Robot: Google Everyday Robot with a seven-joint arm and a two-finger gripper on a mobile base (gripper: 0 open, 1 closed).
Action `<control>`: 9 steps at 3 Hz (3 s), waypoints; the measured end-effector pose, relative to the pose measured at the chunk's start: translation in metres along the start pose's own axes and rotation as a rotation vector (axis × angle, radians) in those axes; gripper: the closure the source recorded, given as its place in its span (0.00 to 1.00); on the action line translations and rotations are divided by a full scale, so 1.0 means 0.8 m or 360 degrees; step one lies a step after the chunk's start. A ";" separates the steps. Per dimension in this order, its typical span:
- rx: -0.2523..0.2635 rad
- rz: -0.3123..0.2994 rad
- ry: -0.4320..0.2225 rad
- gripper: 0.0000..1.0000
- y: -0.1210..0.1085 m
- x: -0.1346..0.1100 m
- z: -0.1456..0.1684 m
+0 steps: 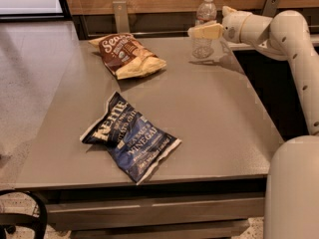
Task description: Pick water bottle
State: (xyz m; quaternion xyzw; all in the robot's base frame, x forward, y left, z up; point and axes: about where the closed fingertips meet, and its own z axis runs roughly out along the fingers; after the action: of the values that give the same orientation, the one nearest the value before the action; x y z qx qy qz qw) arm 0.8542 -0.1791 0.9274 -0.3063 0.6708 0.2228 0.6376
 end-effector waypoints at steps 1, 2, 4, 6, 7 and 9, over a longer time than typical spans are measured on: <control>-0.0014 0.0061 -0.0067 0.18 -0.001 0.005 0.021; -0.0021 0.0062 -0.0067 0.41 0.001 0.006 0.025; -0.0036 0.0066 -0.0066 0.87 0.006 0.007 0.032; -0.0054 0.0065 -0.0067 1.00 0.010 0.000 0.036; -0.0029 0.0036 -0.0053 1.00 0.000 -0.037 0.014; 0.0093 -0.0047 -0.0008 1.00 -0.009 -0.102 -0.040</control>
Offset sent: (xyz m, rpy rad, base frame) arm 0.0117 0.0093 -0.0049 0.0512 -0.0021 0.0085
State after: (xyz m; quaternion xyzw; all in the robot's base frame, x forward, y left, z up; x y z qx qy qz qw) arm 0.8359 -0.1959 1.0118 -0.2970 0.6709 0.1944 0.6511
